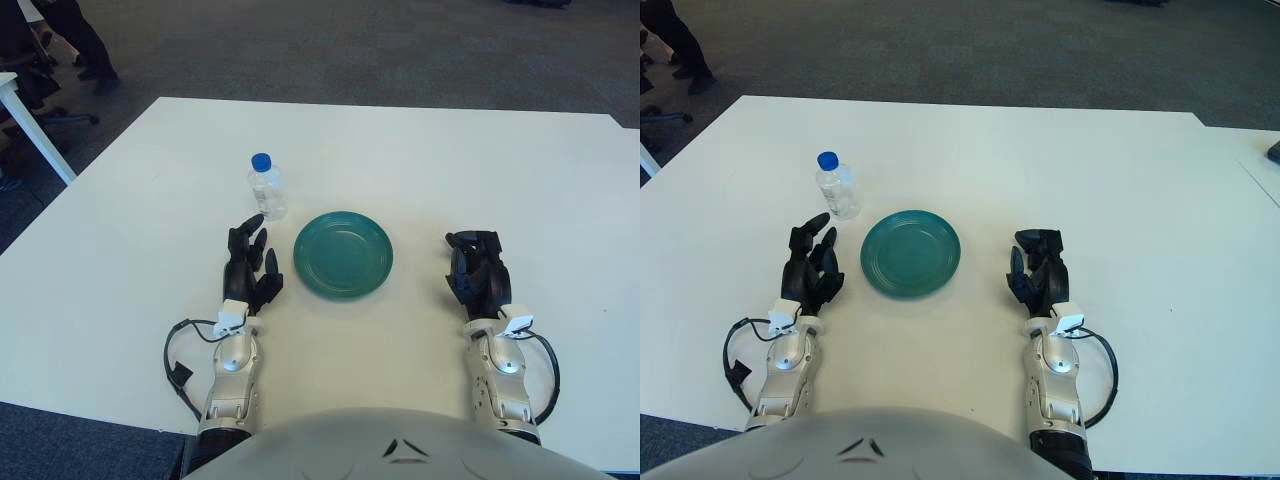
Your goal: Put the bottle into the plate.
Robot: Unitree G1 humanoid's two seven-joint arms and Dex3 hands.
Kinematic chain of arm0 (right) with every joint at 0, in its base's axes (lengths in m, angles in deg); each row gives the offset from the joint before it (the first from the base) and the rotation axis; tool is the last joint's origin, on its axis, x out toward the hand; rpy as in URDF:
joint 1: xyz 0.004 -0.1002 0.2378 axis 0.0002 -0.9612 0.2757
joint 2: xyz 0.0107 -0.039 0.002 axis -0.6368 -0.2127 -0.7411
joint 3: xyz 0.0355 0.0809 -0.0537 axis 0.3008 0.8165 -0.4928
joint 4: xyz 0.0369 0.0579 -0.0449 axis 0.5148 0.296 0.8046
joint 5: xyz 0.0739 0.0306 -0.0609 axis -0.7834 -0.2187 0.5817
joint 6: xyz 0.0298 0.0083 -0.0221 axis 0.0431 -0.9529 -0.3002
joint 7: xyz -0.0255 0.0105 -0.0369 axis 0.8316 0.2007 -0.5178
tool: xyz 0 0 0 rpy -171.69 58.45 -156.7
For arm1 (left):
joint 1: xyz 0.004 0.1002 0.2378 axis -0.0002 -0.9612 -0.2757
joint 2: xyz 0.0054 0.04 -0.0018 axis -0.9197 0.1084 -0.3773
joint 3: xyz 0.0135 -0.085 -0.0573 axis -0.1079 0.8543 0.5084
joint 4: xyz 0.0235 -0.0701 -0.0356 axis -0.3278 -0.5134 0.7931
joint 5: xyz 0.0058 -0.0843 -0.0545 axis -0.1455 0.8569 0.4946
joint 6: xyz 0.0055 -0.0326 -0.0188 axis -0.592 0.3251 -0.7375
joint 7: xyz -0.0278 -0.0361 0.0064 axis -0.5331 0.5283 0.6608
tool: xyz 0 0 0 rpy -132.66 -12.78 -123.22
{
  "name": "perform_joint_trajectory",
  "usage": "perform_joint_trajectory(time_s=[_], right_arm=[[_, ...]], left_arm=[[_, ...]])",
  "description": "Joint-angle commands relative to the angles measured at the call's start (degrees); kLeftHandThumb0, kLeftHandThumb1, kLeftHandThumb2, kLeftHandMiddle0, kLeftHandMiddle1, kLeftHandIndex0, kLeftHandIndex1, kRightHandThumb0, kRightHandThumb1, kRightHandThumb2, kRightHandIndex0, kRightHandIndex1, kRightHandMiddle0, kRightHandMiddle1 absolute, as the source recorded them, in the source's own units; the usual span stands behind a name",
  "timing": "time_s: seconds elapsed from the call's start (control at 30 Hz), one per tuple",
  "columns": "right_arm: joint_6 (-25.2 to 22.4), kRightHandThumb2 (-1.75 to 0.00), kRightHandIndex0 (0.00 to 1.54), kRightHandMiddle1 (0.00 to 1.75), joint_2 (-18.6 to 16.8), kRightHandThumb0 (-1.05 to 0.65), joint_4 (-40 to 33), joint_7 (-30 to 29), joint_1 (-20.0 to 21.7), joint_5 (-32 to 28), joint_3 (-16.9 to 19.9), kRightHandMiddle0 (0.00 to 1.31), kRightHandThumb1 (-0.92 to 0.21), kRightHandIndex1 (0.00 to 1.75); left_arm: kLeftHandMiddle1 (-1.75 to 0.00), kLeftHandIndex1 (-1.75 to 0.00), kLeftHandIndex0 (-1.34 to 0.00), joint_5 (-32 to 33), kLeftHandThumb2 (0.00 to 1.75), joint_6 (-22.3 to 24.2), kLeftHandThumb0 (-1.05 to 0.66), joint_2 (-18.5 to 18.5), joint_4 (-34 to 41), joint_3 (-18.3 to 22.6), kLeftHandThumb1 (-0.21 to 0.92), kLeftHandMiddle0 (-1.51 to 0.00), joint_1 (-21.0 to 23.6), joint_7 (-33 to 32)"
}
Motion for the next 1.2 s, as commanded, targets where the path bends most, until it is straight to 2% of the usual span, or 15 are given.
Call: perform_joint_trajectory(time_s=[0.0,0.23,0.5,0.7,0.93,1.0,1.17], right_arm=[[-2.9,-0.53,0.53,1.75,-0.2,-0.35,2.4,-0.8,-0.9,0.5,0.1,0.19,-0.92,0.86],[-3.0,-0.53,0.52,1.75,0.0,-0.35,2.5,-0.8,-0.9,0.3,0.0,0.19,-0.92,0.86],[-3.0,-0.53,0.51,1.75,0.1,-0.35,2.3,-1.4,-1.0,0.6,0.1,0.19,-0.92,0.87],[-3.6,-0.53,0.51,1.75,0.1,-0.35,1.7,-1.9,-1.2,0.6,0.0,0.19,-0.92,0.87],[-4.6,-0.53,0.52,1.75,0.3,-0.35,1.0,-2.1,-1.4,0.7,-0.1,0.19,-0.92,0.88],[-4.8,-0.53,0.52,1.75,0.4,-0.35,0.8,-2.2,-1.5,0.8,-0.2,0.19,-0.92,0.89],[-4.9,-0.53,0.52,1.75,0.3,-0.35,0.8,-2.3,-1.5,1.0,-0.4,0.19,-0.92,0.89]], left_arm=[[-0.01,-0.67,0.0,-1.6,0.61,2.3,-0.74,0.2,-1.7,0.9,0.92,-0.28,-0.1,-2.5],[0.0,-0.5,0.0,-4.8,0.54,5.0,-0.77,1.0,-1.2,1.0,0.92,-0.16,0.6,-7.1],[0.0,-0.2,0.0,-8.2,0.55,11.2,-0.86,2.7,0.5,0.5,0.92,-0.02,1.7,-13.0],[0.0,-0.04,0.0,-8.6,0.56,16.2,-0.91,3.3,2.4,-0.2,0.92,0.0,2.2,-15.1],[0.0,0.0,0.0,-7.2,0.57,19.7,-0.94,2.6,1.7,0.2,0.92,0.0,5.4,-15.8],[0.0,0.0,0.0,-6.3,0.57,20.5,-0.94,1.8,-0.1,1.1,0.92,0.0,7.7,-15.6],[0.0,0.0,0.0,-5.4,0.55,20.7,-0.96,1.0,-2.4,2.1,0.92,0.0,10.3,-15.3]])
